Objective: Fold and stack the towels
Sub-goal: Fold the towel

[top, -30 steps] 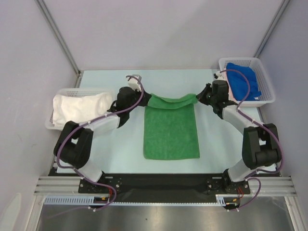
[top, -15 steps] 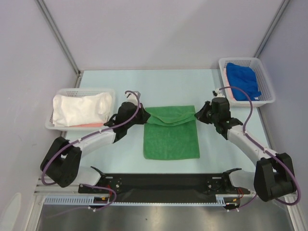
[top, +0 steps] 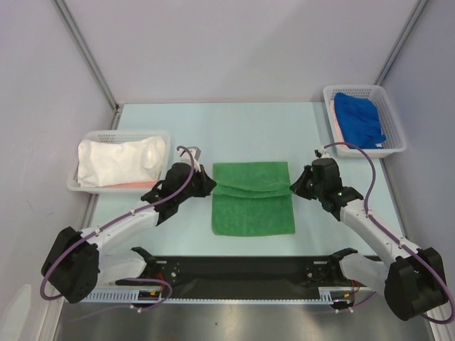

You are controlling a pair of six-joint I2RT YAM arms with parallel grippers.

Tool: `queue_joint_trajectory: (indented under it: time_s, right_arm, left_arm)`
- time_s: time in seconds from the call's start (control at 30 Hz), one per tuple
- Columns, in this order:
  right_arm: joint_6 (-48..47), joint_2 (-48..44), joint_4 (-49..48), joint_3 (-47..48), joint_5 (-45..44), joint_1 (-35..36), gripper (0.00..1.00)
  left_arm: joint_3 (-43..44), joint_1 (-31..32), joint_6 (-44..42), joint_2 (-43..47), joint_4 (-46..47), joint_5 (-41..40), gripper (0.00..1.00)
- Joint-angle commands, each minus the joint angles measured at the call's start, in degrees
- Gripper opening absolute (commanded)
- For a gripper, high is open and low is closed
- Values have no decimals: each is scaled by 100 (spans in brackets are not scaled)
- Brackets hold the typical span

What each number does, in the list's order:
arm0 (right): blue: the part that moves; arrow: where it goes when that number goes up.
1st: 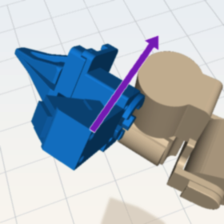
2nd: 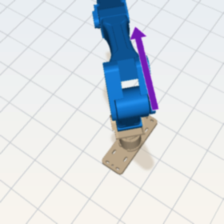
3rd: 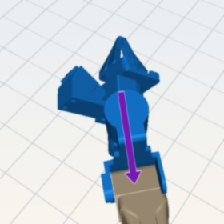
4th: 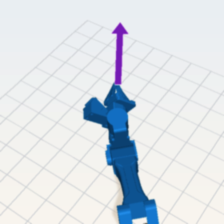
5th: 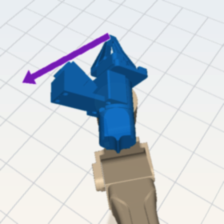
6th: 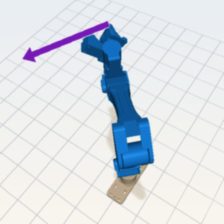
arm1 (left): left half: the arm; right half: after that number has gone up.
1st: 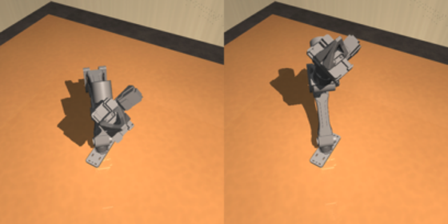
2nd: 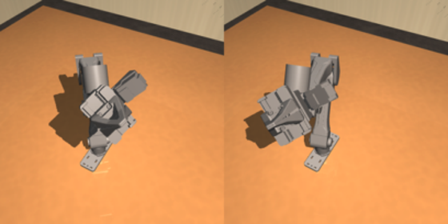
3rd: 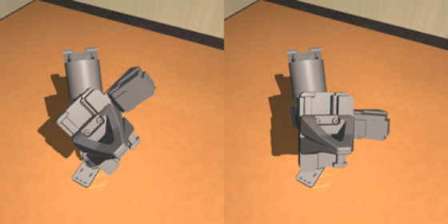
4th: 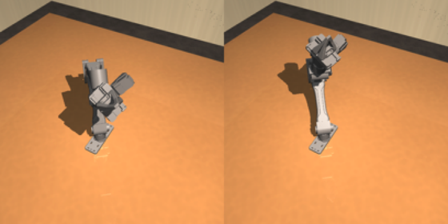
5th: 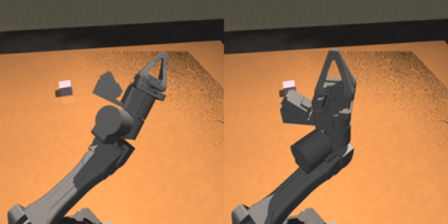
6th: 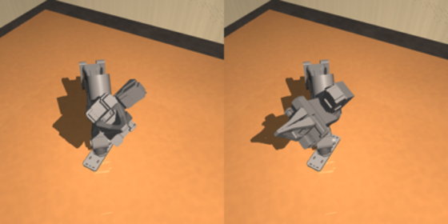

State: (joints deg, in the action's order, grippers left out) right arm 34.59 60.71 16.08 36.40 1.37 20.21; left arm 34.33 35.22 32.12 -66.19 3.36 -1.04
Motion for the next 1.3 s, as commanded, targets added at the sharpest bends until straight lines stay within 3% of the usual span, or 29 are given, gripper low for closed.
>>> queue_joint_trajectory:
  time_s: [0.0,0.53,1.27]
  right_arm:
    - [171,-261,247,-107,-137,36,0]
    - [470,-823,590,-450,-137,71,0]
    - [725,-1430,1152,-704,-137,229,0]
  left_arm:
    - [-207,46,75,317,-151,60,0]
    - [-743,99,14,590,-177,569,0]
    - [-875,134,198,1135,-793,596,0]
